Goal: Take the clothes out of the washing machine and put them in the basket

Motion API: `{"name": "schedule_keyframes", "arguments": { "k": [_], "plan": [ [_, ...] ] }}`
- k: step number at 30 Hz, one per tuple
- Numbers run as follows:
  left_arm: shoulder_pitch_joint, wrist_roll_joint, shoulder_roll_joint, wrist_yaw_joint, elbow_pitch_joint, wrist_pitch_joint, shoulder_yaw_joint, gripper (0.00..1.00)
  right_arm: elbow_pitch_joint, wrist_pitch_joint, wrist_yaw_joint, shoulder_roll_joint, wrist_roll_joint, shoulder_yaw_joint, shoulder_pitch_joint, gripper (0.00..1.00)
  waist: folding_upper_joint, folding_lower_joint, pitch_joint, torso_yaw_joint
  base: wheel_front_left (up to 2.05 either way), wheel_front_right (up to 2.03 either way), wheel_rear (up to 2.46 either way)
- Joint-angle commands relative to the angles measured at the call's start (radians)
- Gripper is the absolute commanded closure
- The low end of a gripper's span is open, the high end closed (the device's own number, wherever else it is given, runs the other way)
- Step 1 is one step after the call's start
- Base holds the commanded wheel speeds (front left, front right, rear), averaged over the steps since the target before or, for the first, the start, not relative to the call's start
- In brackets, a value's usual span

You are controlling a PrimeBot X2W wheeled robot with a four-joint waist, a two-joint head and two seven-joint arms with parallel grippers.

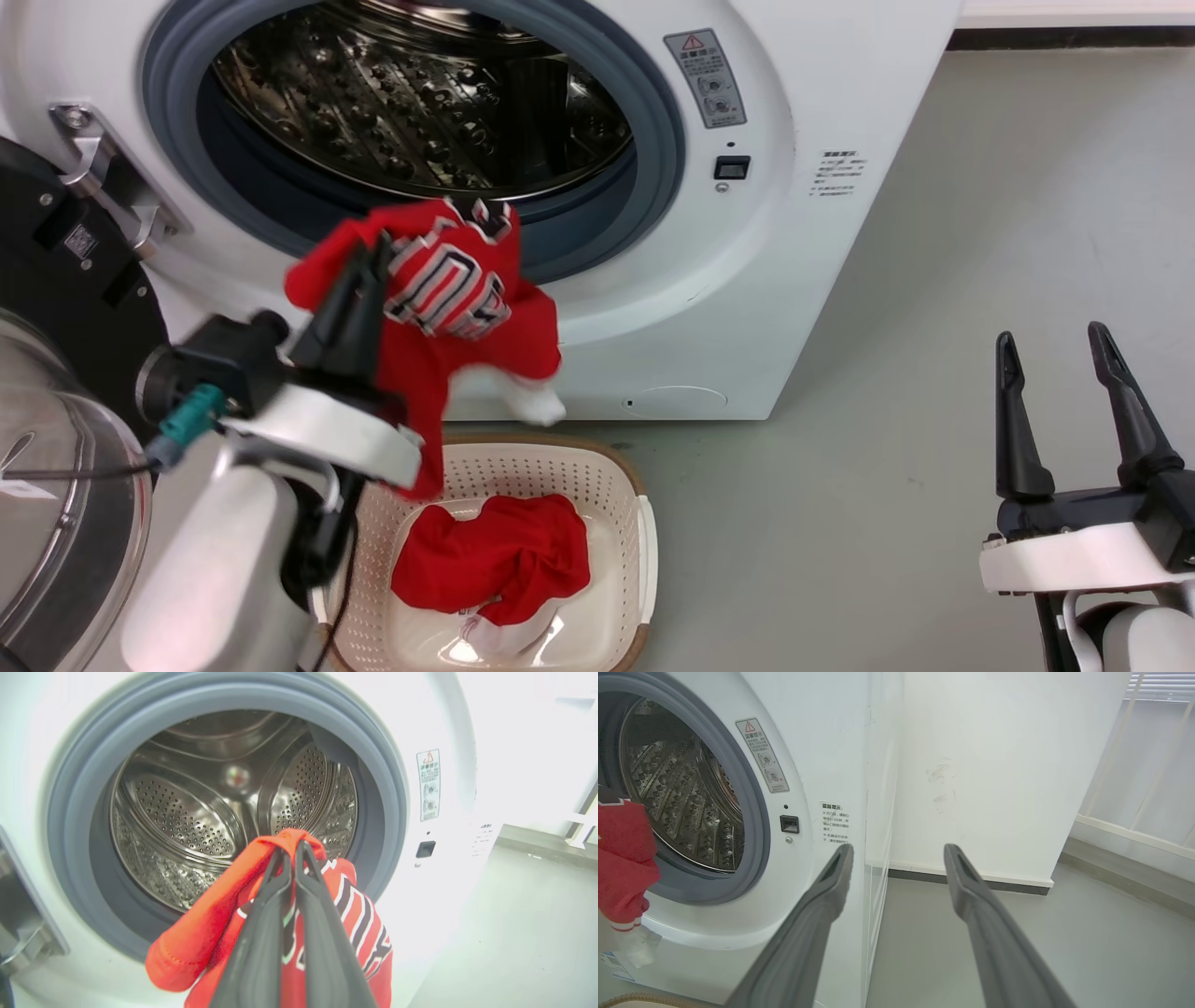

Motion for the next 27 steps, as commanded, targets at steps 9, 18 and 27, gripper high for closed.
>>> {"name": "schedule_keyframes", "arguments": {
  "k": [9, 18, 27],
  "plan": [
    [0.113, -0.015, -0.01, 0.008, -0.035, 0.085, -0.062, 1.0, -0.008, -0.002, -0.001, 0.0, -0.008, 0.001, -0.012, 0.0, -0.0001, 0.0002, 0.063, 0.016, 0.0, 0.0, 0.0],
    [0.063, -0.012, -0.064, -0.051, 0.217, 0.09, -0.166, 1.0, -0.027, -0.002, -0.001, 0.0, -0.021, 0.006, -0.054, 0.0, -0.0001, 0.0002, 0.193, -0.022, 0.0, 0.0, 0.0],
    [-0.082, 0.016, -0.103, -0.075, 0.509, 0.028, -0.24, 1.0, -0.051, -0.002, -0.001, 0.0, -0.006, 0.014, -0.106, 0.0, -0.0001, 0.0002, 0.361, -0.079, 0.0, 0.0, 0.0]
  ]
}}
